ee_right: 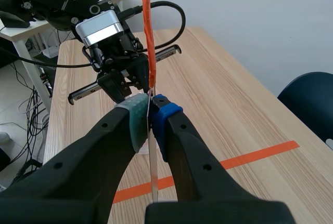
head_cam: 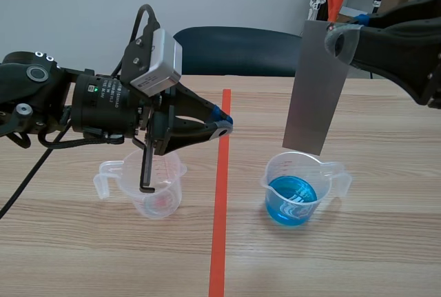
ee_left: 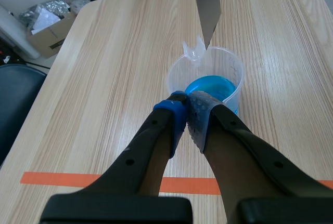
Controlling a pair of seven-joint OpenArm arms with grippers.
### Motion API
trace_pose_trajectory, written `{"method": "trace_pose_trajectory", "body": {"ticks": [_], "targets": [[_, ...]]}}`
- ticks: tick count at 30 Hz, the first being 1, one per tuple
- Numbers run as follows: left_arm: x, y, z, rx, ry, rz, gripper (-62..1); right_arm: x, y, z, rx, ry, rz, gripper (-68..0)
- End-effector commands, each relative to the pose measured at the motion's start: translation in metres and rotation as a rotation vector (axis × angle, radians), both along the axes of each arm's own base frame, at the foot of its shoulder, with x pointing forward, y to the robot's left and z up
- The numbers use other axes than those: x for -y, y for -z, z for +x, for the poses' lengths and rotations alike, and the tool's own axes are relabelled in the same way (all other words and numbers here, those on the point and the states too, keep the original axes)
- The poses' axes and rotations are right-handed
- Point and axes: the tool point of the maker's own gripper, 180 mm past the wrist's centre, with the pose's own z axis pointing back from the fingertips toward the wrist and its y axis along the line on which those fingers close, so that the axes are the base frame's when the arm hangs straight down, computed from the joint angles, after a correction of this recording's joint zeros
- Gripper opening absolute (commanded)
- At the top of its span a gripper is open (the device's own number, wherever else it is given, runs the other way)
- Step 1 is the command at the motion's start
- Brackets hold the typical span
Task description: Do the redox reaction experiment. lower the plate into the blue solution
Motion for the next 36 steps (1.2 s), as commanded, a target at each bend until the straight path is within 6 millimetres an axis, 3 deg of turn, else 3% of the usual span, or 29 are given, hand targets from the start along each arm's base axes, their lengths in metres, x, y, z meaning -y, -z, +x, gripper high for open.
{"method": "trace_pose_trajectory", "body": {"ticks": [1, 36], "targets": [[0.0036, -0.0109, 0.0012, 0.012, 0.01, -0.032, -57.3, 0.0024, -0.0143, 0.0028, 0.03, 0.002, 0.016, -66.9], [-0.0034, -0.0119, 0.0024, 0.013, 0.003, -0.034, -57.3, 0.0025, -0.0183, 0.0026, 0.038, 0.001, 0.037, -66.9]]}}
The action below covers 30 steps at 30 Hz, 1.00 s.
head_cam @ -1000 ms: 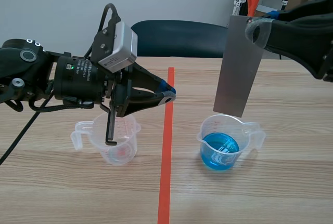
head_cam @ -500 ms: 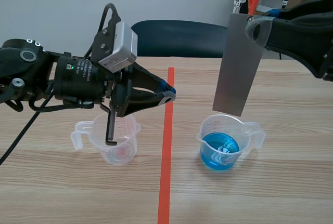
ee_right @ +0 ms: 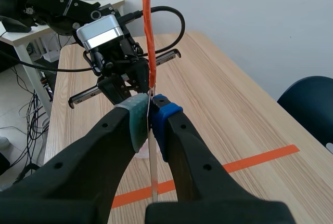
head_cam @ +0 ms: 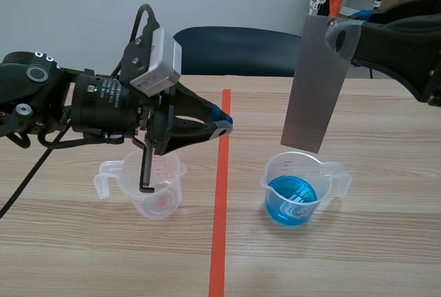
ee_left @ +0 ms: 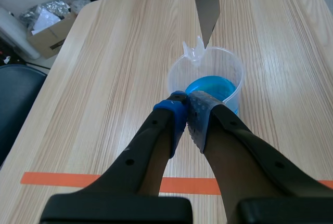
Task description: Do the redox reaction experiment. lower the plate into the blue solution
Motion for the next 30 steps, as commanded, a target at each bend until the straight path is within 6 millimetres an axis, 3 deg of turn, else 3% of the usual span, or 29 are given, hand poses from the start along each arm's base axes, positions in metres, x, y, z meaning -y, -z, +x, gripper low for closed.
{"method": "trace_pose_trajectory", "body": {"ticks": [1, 8, 13, 22, 30], "targets": [[-0.006, -0.01, 0.003, 0.012, -0.005, -0.023, -57.3, 0.002, -0.015, 0.003, 0.031, 0.001, 0.019, -66.9], [-0.047, -0.012, 0.013, -0.025, -0.11, -0.046, -57.3, 0.002, -0.015, 0.003, 0.032, 0.002, 0.019, -66.9], [-0.09, -0.004, 0.006, -0.066, -0.196, -0.054, -57.3, 0.002, -0.015, 0.003, 0.031, 0.002, 0.019, -66.9], [-0.158, 0.009, -0.036, -0.176, -0.33, -0.121, -57.3, 0.002, -0.014, 0.003, 0.032, 0.004, 0.018, -66.9], [-0.197, 0.015, -0.078, -0.214, -0.458, -0.19, -57.3, 0.001, -0.011, 0.003, 0.026, 0.005, 0.004, -66.9]]}}
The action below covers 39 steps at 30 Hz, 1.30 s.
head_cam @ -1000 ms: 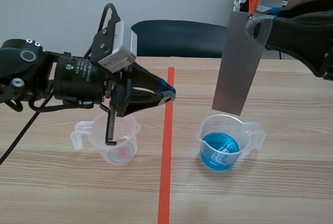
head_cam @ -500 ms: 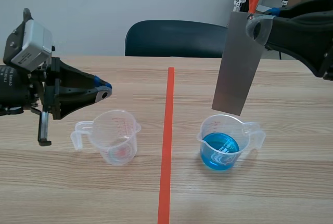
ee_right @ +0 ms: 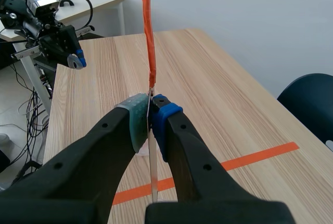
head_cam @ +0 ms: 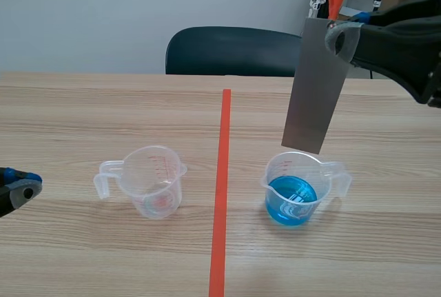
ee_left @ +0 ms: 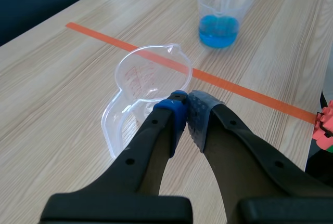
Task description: Do the redox reaction experiment. lower the plate into the blue solution
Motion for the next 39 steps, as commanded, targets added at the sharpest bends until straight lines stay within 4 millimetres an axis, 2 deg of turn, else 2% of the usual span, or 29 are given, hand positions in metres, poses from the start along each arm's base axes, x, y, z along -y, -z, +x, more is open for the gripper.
{"method": "trace_pose_trajectory", "body": {"ticks": [1, 4, 7, 13, 22, 31, 39], "targets": [[0.0, -0.006, -0.006, 0.029, -0.019, -0.043, -57.3, 0.001, -0.013, 0.003, 0.029, 0.003, 0.016, -66.9], [-0.006, -0.009, -0.022, 0.051, -0.061, -0.09, -57.3, -0.002, -0.007, 0.004, 0.019, 0.005, -0.002, -66.9], [-0.003, -0.005, -0.04, 0.065, -0.079, -0.11, -57.3, -0.006, -0.001, 0.004, 0.017, 0.001, -0.022, -66.9], [0.017, 0.015, -0.075, 0.092, -0.084, -0.121, -57.3, -0.003, 0.009, 0.011, 0.014, 0.024, -0.025, -66.9], [0.042, 0.018, -0.106, 0.146, -0.112, -0.268, -57.3, 0.005, 0.025, 0.024, 0.001, 0.073, -0.034, -66.9], [0.083, 0.048, -0.118, 0.13, -0.066, -0.271, -57.3, 0.01, 0.047, 0.033, -0.021, 0.107, -0.056, -66.9], [0.085, 0.047, -0.117, 0.213, -0.076, -0.327, -57.3, 0.005, 0.066, 0.036, -0.028, 0.114, -0.08, -66.9]]}}
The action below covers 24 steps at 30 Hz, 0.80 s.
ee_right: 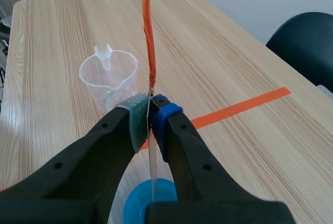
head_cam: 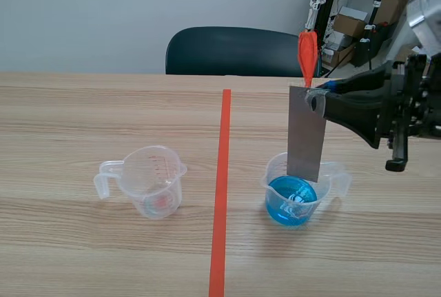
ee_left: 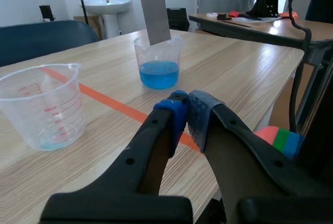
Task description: Do the redox reaction experiment. lower the plate into the blue solution
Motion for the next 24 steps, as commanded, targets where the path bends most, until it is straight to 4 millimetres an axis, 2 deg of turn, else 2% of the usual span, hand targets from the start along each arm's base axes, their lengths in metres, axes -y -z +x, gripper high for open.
{"method": "trace_pose_trajectory", "body": {"ticks": [1, 10, 12, 13, 17, 18, 20, 24], "targets": [[0.0, -0.007, 0.006, 0.043, -0.011, -0.018, -57.3, 0.002, -0.013, 0.009, 0.035, 0.016, 0.032, -66.9], [-0.006, -0.007, 0.019, 0.08, -0.05, -0.018, -55.8, -0.006, 0.012, 0.011, 0.025, 0.015, 0.003, -66.9], [-0.006, -0.009, 0.019, 0.089, -0.048, -0.025, -47.7, -0.005, 0.017, 0.012, 0.018, 0.022, 0.0, -66.9], [-0.005, -0.01, 0.019, 0.089, -0.046, -0.027, -40.3, -0.005, 0.019, 0.012, 0.015, 0.025, -0.001, -66.9], [-0.007, -0.014, 0.025, 0.089, -0.096, -0.065, -1.7, -0.006, 0.027, 0.012, 0.018, 0.024, -0.014, -66.9], [-0.009, -0.016, 0.028, 0.092, -0.128, -0.084, 1.4, -0.006, 0.028, 0.012, 0.019, 0.024, -0.012, -66.9], [-0.014, -0.02, 0.034, 0.097, -0.179, -0.116, 1.4, -0.005, 0.03, 0.013, 0.025, 0.027, -0.009, -66.9], [-0.013, -0.02, 0.033, 0.096, -0.178, -0.117, 1.4, 0.002, 0.029, 0.013, 0.053, 0.03, 0.013, -66.9]]}}
